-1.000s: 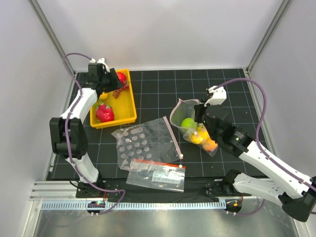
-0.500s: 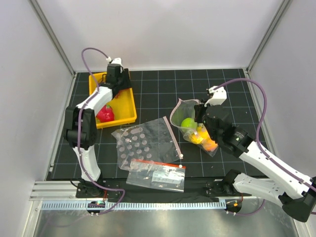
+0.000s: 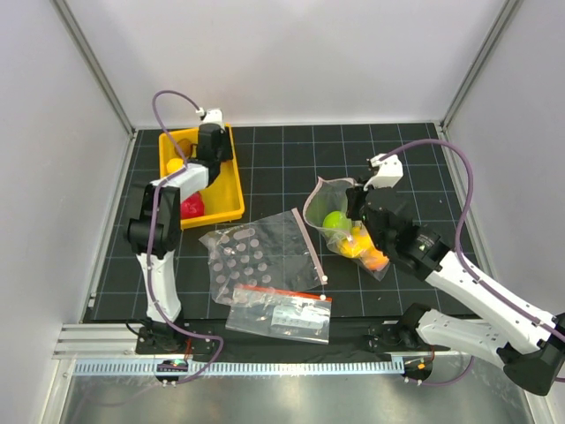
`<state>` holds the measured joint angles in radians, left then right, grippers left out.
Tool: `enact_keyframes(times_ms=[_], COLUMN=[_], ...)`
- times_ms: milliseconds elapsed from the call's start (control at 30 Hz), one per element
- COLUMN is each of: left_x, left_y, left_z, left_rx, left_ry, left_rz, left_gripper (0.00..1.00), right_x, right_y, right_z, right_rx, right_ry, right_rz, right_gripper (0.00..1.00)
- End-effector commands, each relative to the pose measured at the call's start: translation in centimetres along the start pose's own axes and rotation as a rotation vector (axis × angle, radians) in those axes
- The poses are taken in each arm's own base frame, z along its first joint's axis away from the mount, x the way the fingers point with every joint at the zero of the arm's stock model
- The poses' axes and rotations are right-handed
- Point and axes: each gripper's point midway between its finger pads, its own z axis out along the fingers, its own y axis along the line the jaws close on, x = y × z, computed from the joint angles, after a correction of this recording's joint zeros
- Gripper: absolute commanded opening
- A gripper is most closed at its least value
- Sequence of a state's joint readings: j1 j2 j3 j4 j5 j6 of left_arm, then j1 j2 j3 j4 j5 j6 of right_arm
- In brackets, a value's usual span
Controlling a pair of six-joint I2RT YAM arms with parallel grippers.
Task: Place the food in the zip-top bag and seal the zipper
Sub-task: Pick up the fake fruit from the bin.
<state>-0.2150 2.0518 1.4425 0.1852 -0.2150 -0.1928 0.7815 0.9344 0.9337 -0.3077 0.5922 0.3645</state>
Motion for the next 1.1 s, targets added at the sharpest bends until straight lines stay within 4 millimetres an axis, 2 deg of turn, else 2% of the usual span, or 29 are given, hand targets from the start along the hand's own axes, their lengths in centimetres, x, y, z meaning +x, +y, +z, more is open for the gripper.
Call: enact_keyframes(times_ms=[0, 167, 233, 433, 533, 567, 733, 1067], left_x=[-3.3, -5.3, -5.4, -4.2, -3.5, -4.1, -2.3, -0.5], left_y=[-1.2, -2.0, -2.2, -2.3, -2.1, -2.2, -2.1, -1.9], left_z=[0.2, -0.4, -0.3, 1.2, 1.7, 1.7, 2.7, 3.5], left_rx=[-0.019, -0.020, -0.017, -0.031, -0.038, -0.039, -0.042, -0.052], left_ry=[-0.173, -0.226, -0.224, -0.161, -0.138, -0.142, -0.091, -0.047], left_rz=[-0.031, -0.022, -0.014, 0.023, 0.043, 0.046, 0.076, 0.095], left_gripper=[0.47, 0.49, 0.49, 0.50, 0.48, 0.46, 0.42, 0.36], right_x=[-1.8, -2.0, -2.1, -2.0, -1.9, -1.9, -1.9, -2.0], right_y=[0.0, 0.3, 0.4, 0.3, 0.3, 0.4, 0.3, 0.2], right_z=[-0.1, -0.4, -0.5, -0.4, -0.4, -0.4, -0.4, -0.4], right_rx=[0.008, -0.012, -0.018, -0.016, -0.014, -0.016, -0.013, -0.011], right_ry=[-0.059, -0.059, -0.061, -0.059, -0.056, -0.056, -0.057, -0.060], right_rz=[0.040, 0.050, 0.055, 0.052, 0.051, 0.051, 0.051, 0.052], right_gripper=[0.01, 0.01, 0.01, 0.01, 0.01, 0.01, 0.01, 0.01])
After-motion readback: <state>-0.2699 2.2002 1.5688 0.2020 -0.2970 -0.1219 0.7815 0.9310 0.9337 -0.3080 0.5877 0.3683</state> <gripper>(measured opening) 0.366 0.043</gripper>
